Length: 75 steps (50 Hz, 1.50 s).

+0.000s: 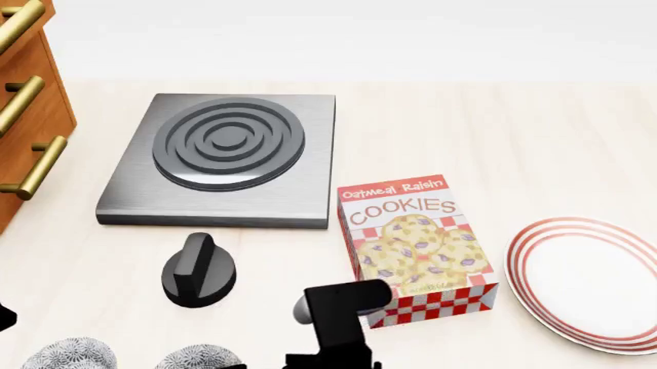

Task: Pick the akita bowl from table center and place it on the plate.

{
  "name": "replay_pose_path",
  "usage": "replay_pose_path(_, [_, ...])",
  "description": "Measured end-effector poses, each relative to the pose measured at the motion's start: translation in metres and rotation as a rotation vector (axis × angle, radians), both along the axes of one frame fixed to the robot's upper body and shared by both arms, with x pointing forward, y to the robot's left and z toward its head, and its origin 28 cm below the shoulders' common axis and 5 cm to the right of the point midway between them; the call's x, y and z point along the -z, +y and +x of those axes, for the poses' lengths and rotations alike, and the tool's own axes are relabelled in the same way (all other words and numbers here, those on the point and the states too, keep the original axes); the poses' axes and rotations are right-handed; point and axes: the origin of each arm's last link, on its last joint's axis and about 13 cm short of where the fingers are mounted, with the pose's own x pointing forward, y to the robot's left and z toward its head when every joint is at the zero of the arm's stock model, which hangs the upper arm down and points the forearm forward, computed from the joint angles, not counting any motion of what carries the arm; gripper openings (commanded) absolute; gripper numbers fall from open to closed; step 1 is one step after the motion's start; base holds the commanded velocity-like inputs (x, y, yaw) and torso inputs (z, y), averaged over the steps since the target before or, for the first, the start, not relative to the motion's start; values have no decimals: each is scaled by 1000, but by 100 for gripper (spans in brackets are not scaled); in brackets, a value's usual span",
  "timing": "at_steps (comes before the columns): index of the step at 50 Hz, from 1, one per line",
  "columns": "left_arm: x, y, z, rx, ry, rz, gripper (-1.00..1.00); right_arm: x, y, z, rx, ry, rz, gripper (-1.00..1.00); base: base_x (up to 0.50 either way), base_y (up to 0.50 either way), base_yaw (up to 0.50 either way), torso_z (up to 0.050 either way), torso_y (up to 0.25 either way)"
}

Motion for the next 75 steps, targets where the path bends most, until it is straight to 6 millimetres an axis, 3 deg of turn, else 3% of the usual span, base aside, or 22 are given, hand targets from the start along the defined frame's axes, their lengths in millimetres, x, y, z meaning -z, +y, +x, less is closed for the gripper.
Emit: replay_pose_path(75, [-2,1,-2,2,-8,-26,100,18,10,13,-92,68,-26,100,0,0,0,0,0])
